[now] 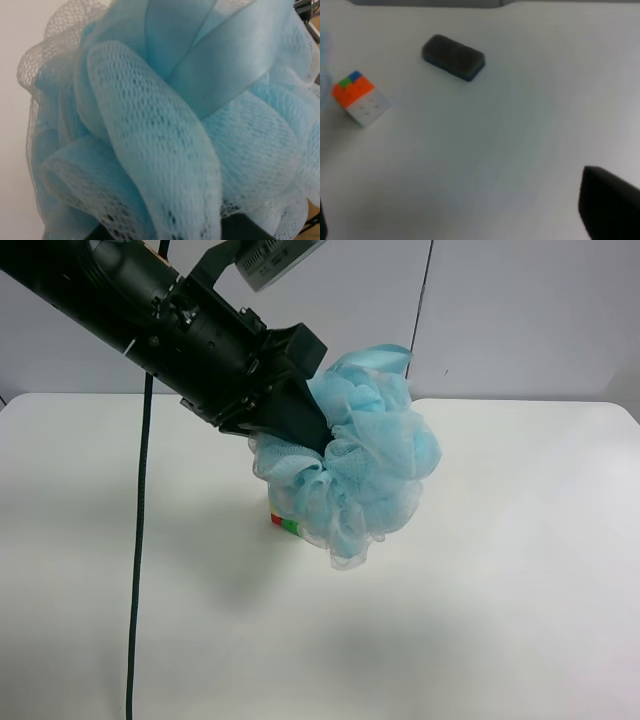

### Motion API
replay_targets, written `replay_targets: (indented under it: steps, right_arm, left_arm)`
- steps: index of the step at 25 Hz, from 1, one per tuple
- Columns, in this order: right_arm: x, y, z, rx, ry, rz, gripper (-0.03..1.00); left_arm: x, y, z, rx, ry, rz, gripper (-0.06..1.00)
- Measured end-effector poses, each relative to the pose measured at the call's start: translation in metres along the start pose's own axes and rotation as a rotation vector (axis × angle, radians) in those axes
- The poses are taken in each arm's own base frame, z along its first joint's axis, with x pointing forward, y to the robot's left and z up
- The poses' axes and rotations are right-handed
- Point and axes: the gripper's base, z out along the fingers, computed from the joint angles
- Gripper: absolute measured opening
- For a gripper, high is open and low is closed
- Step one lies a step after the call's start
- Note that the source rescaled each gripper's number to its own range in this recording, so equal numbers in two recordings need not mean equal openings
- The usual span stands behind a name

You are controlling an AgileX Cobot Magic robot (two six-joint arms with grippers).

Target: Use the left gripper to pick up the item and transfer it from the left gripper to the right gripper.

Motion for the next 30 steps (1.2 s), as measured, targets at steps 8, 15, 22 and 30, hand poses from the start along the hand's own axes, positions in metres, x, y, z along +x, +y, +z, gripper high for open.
replay_targets:
  steps: [8, 15, 22, 30]
  right_arm:
    - [-0.060, 0.003, 0.027, -0.204, -0.025, -0.294, 0.99]
    - [-0.077, 0.013, 0.072, -0.295, 0.087, -0.499, 0.99]
    - [-0.078, 0.044, 0.115, -0.416, 0.158, -0.701, 0.99]
    - [-0.067, 0.079, 0.164, -0.478, 0.181, -0.780, 0.99]
  left_arm:
    - [0.000, 0.000, 0.000, -0.001, -0.002, 0.000, 0.01]
    - [-0.001, 0.000, 0.000, -0.002, -0.006, 0.000, 0.01]
    - [-0.001, 0.000, 0.000, -0.004, -0.010, 0.000, 0.01]
    - [-0.001, 0.000, 0.000, -0.004, -0.013, -0.002, 0.01]
